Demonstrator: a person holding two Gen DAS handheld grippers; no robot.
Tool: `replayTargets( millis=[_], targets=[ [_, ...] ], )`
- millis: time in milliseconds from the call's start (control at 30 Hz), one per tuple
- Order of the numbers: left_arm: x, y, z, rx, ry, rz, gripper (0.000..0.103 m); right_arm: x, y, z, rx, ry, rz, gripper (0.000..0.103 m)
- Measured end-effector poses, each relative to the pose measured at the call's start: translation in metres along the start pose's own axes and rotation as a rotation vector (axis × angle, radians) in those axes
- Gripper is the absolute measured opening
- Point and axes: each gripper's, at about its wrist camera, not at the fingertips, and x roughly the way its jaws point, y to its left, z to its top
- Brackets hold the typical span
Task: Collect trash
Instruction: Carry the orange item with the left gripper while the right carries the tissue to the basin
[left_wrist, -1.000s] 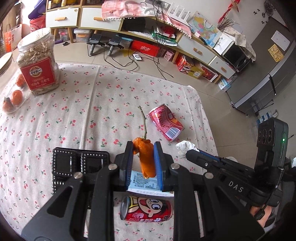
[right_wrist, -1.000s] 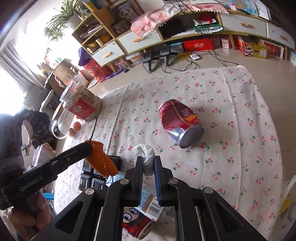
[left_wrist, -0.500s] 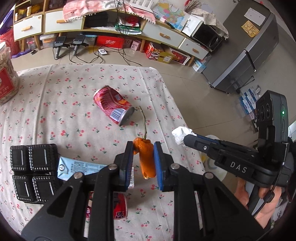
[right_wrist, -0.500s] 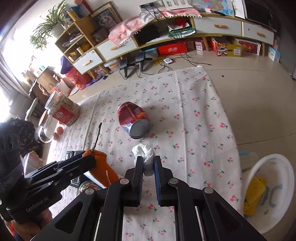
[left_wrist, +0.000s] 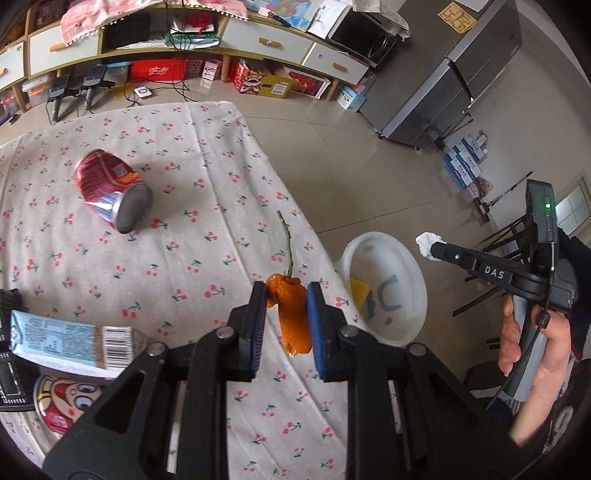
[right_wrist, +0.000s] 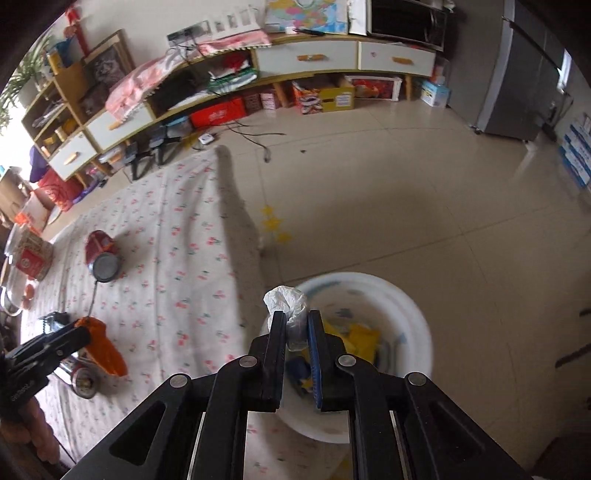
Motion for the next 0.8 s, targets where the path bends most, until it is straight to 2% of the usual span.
replayTargets(
  millis=[133, 233, 300, 367, 500, 733, 767, 800],
  targets=[
    [0.019, -0.036, -0.001, 0.031, 0.011, -0.056, 0.024, 0.014, -0.032, -0.008, 0.016, 0.056, -0.131, 0.015],
    [0.036, -0.061, -0.003, 0.036, 0.020, -0.103, 0.024, 0.012, -0.048, -0.008, 0.046, 0.059, -0.180, 0.023],
    [0.049, -0.077, -0.004, 0.035, 0.032, -0.133, 0.024, 0.004, -0.054, -0.006, 0.076, 0.036, -0.156, 0.037],
    [0.063, -0.091, -0.006, 0.039, 0.047, -0.152, 0.024, -0.002, -0.058, -0.005, 0.090, 0.019, -0.117, 0.043],
    [0.087, -0.112, -0.009, 0.055, 0.082, -0.174, 0.024, -0.008, -0.056, -0.002, 0.101, -0.001, -0.099, 0.043],
    [0.121, -0.136, -0.013, 0.045, 0.119, -0.175, 0.025, -0.025, -0.079, 0.003, 0.224, -0.087, -0.042, 0.045],
    [0.126, -0.140, -0.012, 0.038, 0.125, -0.184, 0.032, -0.025, -0.081, 0.004, 0.239, -0.092, -0.032, 0.045],
    [0.131, -0.143, -0.009, 0.030, 0.133, -0.191, 0.047, -0.027, -0.084, 0.004, 0.254, -0.099, -0.024, 0.045]
  ],
)
